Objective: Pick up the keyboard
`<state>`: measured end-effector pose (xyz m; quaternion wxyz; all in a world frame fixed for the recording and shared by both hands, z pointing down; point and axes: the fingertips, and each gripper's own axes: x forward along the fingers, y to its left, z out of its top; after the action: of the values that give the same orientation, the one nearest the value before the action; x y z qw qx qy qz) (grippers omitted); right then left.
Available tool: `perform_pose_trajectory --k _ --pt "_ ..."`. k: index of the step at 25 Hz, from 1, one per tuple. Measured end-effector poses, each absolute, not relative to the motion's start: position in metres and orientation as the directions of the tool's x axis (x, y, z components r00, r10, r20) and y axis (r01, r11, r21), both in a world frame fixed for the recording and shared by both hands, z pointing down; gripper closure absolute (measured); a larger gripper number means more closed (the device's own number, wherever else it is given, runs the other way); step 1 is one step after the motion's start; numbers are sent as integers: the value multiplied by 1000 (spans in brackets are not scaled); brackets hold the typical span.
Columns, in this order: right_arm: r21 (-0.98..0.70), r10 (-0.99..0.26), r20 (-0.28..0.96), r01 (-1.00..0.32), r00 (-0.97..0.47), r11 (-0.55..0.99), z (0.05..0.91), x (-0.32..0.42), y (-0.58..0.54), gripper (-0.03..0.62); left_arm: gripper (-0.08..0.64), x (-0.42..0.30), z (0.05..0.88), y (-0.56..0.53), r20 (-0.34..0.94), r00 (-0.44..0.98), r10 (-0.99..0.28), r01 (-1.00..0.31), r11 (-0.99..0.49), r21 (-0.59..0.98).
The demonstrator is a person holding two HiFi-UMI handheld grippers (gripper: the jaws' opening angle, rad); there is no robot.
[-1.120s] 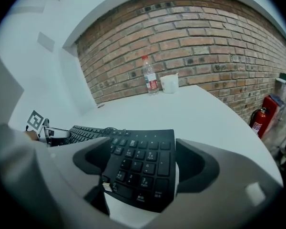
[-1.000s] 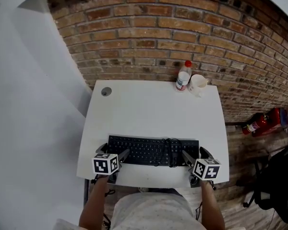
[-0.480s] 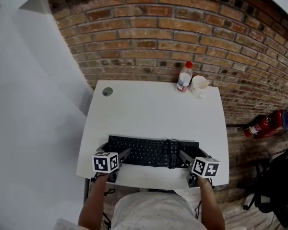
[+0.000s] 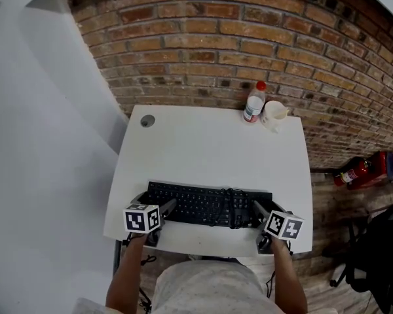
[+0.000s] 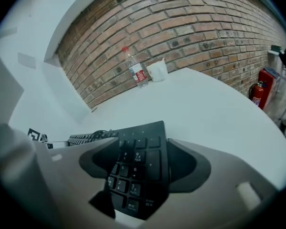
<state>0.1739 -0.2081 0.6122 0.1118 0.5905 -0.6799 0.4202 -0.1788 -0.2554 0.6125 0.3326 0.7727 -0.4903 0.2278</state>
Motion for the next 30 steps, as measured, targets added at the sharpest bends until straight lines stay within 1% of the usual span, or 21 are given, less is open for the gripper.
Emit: perform_pose_trajectory --k 3,4,6,8,9,12,18,24,30 --pt "-440 -714 644 -897 -274 -52 612 172 -209 273 78 -179 614 -257 681 404 -610 -914 -292 281" --pt "-445 -714 641 -894 -281 -48 611 170 -210 254 78 -179 614 -257 682 404 -610 -914 -291 282" --pt "-441 -706 646 -897 -290 -35 610 166 -210 185 78 -179 614 -257 684 406 -606 -913 -289 286" --pt "-399 -692 670 -917 -268 -31 612 166 -210 200 80 -180 613 -256 686 405 -605 -914 -287 287" --pt "-378 -687 681 -925 -253 -33 613 167 -210 226 81 -181 613 -256 686 402 -607 -916 -283 286" --pt "-363 -689 684 -931 -237 -40 614 168 -209 219 115 -184 613 -257 681 388 -621 -922 -269 279" --pt "-363 -700 674 -931 -236 -35 612 170 -210 224 121 -184 610 -257 653 376 -658 -927 -271 260" --pt "-347 -735 633 -938 -242 9 592 172 -218 224 126 -183 594 -255 612 369 -700 -929 -254 269" --pt "-336 -802 544 -940 -248 62 543 173 -234 224 126 -181 544 -268 526 366 -768 -929 -271 250"
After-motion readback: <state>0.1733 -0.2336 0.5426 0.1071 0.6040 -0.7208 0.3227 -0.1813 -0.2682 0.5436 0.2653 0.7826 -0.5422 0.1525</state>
